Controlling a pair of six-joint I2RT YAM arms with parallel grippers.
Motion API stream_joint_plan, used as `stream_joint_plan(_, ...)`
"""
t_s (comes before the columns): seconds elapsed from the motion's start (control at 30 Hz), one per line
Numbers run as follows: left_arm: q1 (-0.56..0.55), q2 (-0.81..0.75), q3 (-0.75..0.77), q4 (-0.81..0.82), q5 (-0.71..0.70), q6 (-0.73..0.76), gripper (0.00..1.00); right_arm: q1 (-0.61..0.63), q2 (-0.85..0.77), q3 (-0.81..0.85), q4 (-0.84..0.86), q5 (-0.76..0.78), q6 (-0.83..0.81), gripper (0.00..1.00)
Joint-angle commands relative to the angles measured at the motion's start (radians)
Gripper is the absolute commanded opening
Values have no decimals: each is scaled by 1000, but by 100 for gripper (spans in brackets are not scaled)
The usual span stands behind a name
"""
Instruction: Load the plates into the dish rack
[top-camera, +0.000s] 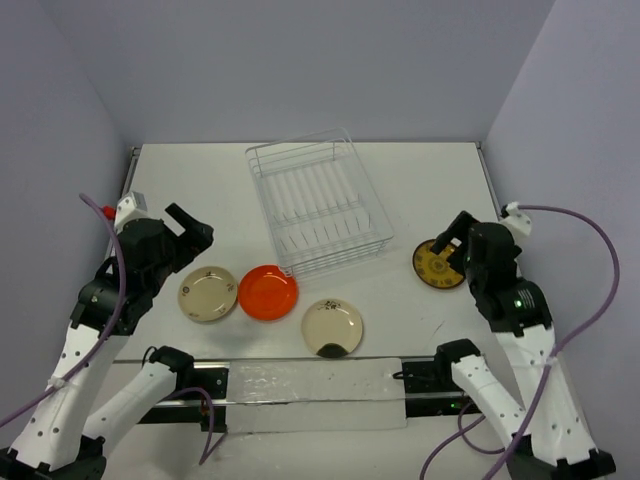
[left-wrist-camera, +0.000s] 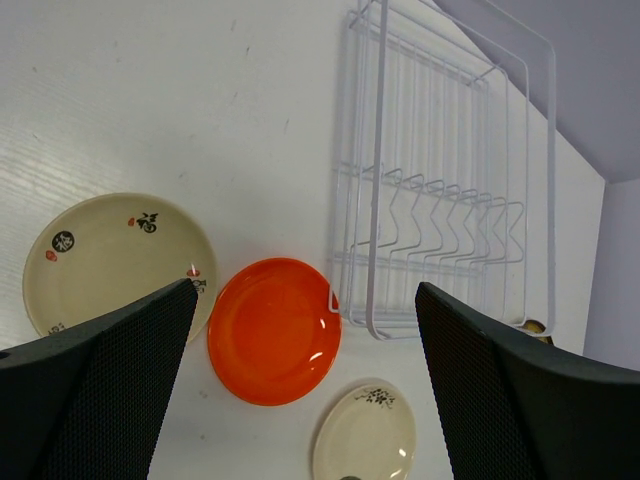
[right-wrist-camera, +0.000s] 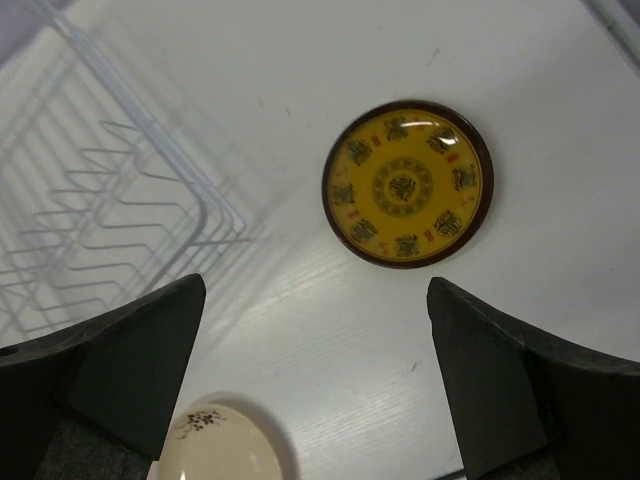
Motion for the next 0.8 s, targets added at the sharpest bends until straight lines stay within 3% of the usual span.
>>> stream_joint_plan(0.0,5,16,-22,51,7,20,99,-8,171,-6,9,34,31,100)
stream_joint_plan(0.17,5,23,-21,43,-3,37,99,-79,368,37,96,-4,3,100)
stream_joint_plan(0.23,6,19,-22,41,-17,40,99,-135,454,53,155,-100,-9,100)
stream_joint_plan(0.43,6,-3,-34,42,-27,28,99,-152,756,139,198,-151,-35,94)
stream_joint_plan(0.63,7,-14,-54,57,-2,21,99,-150,890,185,198,-127,-22,91)
stream_joint_plan(0.77,6,3,-57,59,9,19,99,-150,972,188,198,-116,-18,84)
